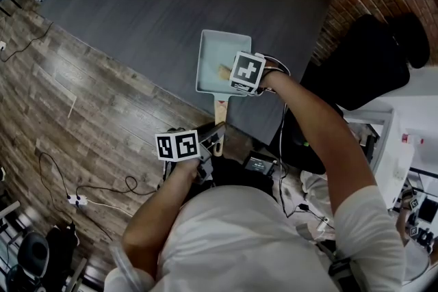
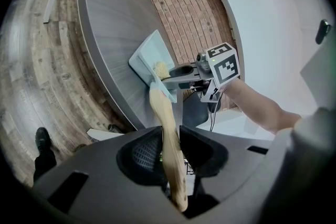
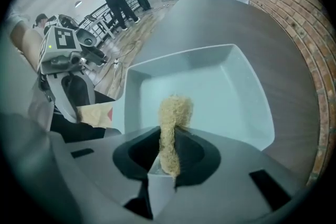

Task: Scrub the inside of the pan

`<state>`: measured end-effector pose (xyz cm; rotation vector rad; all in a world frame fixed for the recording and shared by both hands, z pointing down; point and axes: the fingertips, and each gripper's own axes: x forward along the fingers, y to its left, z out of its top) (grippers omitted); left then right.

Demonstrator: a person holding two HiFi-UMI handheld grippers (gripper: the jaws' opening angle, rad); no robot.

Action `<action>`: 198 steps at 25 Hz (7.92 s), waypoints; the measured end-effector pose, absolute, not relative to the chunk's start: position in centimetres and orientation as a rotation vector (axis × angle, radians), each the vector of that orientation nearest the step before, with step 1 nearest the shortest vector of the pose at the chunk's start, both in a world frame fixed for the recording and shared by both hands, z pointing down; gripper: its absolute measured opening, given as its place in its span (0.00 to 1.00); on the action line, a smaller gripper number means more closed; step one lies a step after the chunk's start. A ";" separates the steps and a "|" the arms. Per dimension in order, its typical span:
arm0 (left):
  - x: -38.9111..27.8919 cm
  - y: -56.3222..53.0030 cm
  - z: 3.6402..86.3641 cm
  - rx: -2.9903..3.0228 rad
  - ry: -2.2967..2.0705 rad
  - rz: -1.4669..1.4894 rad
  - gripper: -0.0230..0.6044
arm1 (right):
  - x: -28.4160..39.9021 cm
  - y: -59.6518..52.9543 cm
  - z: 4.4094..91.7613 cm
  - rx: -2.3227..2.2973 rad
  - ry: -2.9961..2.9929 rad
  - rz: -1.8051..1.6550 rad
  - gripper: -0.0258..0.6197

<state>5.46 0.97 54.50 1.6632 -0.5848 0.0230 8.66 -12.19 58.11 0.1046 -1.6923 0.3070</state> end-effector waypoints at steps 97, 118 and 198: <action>6.4 1.5 54.8 1.699 -0.478 0.280 0.22 | 17.4 -20.1 57.2 0.587 -1.834 0.418 0.17; 6.4 1.5 54.9 1.700 -0.462 0.283 0.23 | 16.4 -13.9 57.6 0.483 -1.841 0.384 0.17; 2.1 2.5 54.9 1.743 -0.256 0.362 0.22 | 17.2 -6.5 54.5 0.768 -1.704 0.435 0.17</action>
